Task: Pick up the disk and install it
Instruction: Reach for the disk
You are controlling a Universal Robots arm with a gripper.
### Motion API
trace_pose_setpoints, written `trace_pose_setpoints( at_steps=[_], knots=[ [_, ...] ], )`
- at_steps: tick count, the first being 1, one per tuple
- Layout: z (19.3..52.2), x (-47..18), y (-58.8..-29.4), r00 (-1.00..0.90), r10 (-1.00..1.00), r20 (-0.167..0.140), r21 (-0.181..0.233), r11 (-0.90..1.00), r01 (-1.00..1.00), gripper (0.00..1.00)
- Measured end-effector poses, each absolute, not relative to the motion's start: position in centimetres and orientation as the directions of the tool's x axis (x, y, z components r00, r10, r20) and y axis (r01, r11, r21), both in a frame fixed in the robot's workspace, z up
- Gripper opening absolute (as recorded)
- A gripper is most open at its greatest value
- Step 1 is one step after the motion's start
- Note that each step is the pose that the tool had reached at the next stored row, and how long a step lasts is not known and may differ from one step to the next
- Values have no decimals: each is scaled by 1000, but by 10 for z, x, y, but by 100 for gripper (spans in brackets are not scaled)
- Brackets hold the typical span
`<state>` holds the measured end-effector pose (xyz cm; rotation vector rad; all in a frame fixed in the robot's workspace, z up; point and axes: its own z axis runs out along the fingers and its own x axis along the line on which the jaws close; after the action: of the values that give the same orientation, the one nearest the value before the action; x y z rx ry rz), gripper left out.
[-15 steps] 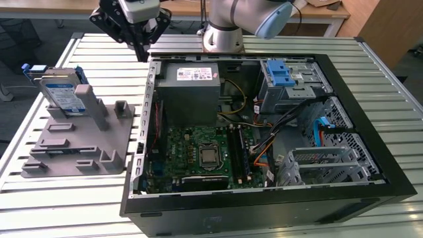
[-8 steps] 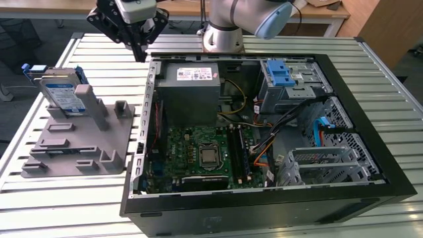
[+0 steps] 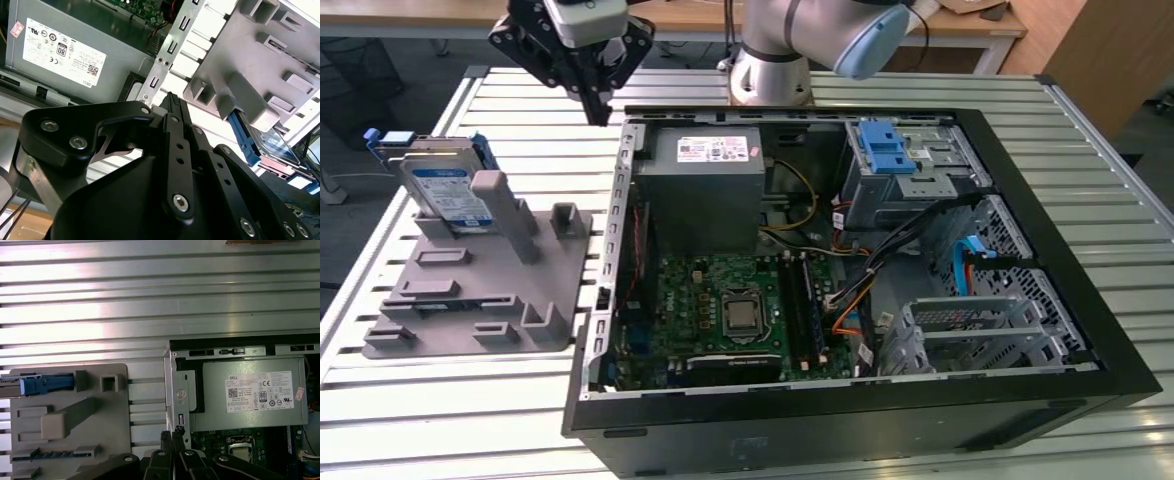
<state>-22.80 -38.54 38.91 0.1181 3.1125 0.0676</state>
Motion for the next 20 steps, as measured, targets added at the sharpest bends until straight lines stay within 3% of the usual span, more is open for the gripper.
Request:
trace_pose_setpoints(
  at_steps=[20],
  knots=[
    [388,-240,-385,-997,76,-24,44,996,75,15]
  ],
)
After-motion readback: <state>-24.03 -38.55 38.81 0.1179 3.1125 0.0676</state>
